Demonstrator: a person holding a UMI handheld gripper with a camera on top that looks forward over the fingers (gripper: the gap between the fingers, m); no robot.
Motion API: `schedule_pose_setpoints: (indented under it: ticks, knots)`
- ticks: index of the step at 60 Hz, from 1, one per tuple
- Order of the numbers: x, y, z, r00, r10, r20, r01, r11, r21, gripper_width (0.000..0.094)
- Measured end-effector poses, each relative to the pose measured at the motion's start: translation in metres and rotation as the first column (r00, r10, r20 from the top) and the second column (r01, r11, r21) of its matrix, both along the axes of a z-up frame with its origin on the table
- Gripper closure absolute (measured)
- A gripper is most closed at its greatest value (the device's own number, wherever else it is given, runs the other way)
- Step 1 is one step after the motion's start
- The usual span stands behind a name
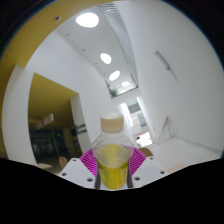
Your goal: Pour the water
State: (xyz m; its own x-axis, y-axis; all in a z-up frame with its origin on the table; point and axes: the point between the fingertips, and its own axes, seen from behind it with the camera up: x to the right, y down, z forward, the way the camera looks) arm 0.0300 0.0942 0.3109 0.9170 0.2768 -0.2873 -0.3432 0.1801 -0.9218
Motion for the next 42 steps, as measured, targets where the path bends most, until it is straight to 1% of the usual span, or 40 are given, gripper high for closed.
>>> schedule_pose_setpoints:
  ticks: [3, 4, 5, 6, 9, 12, 13, 15, 16, 17, 19, 22, 24, 26, 30, 31, 33, 34, 36, 38, 39, 41, 42]
  knots:
    - [0.027, 0.002, -0.028, 0.992, -0.077, 0.098, 0.083, 0.995, -0.058, 0.057]
    - [0.045, 0.007, -0.04, 0.987, -0.089, 0.134, 0.1, 0.992, -0.075, 0.057]
    - [0.05, 0.025, -0.059, 0.981, -0.102, 0.163, 0.119, 0.988, -0.1, 0.0569]
    - [0.057, 0.026, -0.073, 0.976, -0.106, 0.192, 0.131, 0.984, -0.121, 0.057]
    - [0.073, 0.029, -0.121, 0.957, -0.095, 0.273, 0.154, 0.966, -0.205, 0.057]
    - [0.086, 0.03, -0.172, 0.936, -0.067, 0.345, 0.179, 0.936, -0.303, 0.0569]
    - [0.088, 0.029, -0.184, 0.93, -0.057, 0.362, 0.182, 0.929, -0.323, 0.0569]
    - [0.089, 0.026, -0.2, 0.923, -0.031, 0.384, 0.176, 0.92, -0.349, 0.0568]
    - [0.096, 0.037, -0.216, 0.922, -0.019, 0.388, 0.173, 0.914, -0.366, 0.0567]
    - [0.094, 0.047, -0.23, 0.923, -0.016, 0.385, 0.177, 0.905, -0.388, 0.0568]
    - [0.093, 0.045, -0.238, 0.927, -0.006, 0.374, 0.171, 0.897, -0.407, 0.0567]
    - [0.092, 0.042, -0.244, 0.923, 0.005, 0.385, 0.168, 0.894, -0.416, 0.0566]
    - [0.095, 0.041, -0.239, 0.911, 0.002, 0.411, 0.173, 0.906, -0.387, 0.0567]
    - [0.089, 0.049, -0.244, 0.905, 0.002, 0.426, 0.177, 0.908, -0.379, 0.0568]
    - [0.092, 0.049, -0.247, 0.908, -0.01, 0.418, 0.192, 0.898, -0.396, 0.0568]
    - [0.093, 0.049, -0.246, 0.91, -0.012, 0.414, 0.192, 0.899, -0.395, 0.0564]
    - [0.099, 0.048, -0.241, 0.913, -0.007, 0.407, 0.184, 0.9, -0.396, 0.0525]
    - [0.079, 0.07, -0.245, 0.914, -0.01, 0.405, 0.184, 0.901, -0.393, 0.0503]
    - [0.078, 0.07, -0.245, 0.915, -0.004, 0.403, 0.18, 0.899, -0.4, 0.0429]
    - [0.078, 0.069, -0.246, 0.914, 0.004, 0.405, 0.178, 0.895, -0.41, 0.0378]
    - [0.079, 0.068, -0.248, 0.914, 0.006, 0.405, 0.18, 0.89, -0.419, 0.0346]
    - [0.087, 0.063, -0.249, 0.914, 0.009, 0.406, 0.188, 0.877, -0.443, 0.0221]
    - [0.089, 0.055, -0.252, 0.914, 0.005, 0.405, 0.195, 0.871, -0.451, 0.0134]
